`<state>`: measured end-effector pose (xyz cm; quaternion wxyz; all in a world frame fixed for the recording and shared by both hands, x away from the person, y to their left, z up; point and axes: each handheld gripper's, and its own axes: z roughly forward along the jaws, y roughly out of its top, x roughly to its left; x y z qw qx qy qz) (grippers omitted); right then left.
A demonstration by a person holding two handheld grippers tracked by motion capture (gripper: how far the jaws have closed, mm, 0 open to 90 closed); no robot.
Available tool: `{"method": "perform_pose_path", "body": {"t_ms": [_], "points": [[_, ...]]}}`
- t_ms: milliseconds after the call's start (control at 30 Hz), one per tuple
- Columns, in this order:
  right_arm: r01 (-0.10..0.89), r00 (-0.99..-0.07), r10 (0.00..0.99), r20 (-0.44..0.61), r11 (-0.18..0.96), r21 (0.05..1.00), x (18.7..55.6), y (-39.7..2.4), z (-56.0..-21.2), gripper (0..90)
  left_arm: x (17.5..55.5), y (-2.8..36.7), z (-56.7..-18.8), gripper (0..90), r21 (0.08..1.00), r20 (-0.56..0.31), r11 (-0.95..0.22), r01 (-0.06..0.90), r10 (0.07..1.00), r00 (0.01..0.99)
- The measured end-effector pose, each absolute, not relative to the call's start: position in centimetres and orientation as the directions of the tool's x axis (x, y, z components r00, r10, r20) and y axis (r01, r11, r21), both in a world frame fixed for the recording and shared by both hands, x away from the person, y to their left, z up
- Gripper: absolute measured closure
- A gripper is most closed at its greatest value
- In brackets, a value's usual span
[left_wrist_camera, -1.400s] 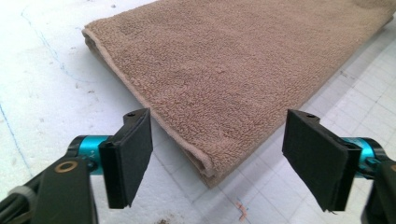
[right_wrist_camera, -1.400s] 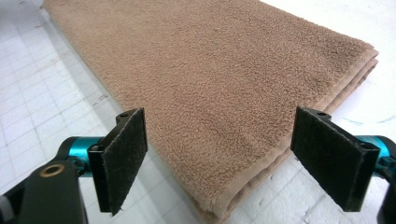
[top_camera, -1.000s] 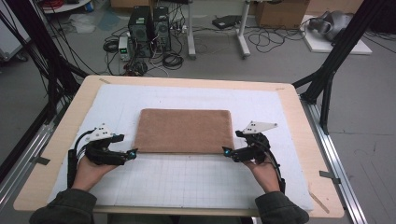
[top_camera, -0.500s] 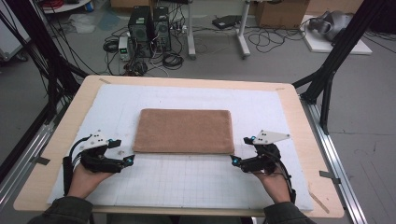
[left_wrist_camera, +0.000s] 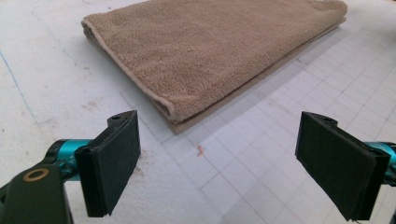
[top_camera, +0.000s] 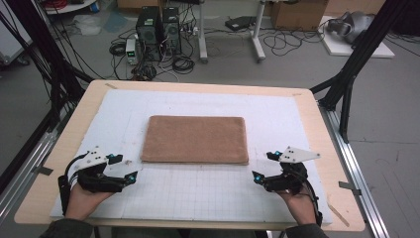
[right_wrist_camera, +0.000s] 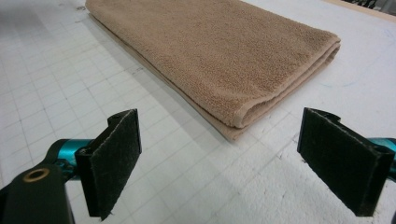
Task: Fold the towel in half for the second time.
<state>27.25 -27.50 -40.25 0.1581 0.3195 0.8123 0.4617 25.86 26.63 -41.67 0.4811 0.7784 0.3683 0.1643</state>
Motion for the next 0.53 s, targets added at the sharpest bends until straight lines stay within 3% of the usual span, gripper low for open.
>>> {"method": "perform_pose_path", "body": {"t_ms": [533], "points": [[0.38, -0.733, 0.678, 0.049, 0.349, 0.857, 25.9, -28.2, -41.9, 12.7, 24.4, 27.3, -42.0, 14.5, 0.875, -0.095, -0.254, 0.412, 0.744, 0.661]]}}
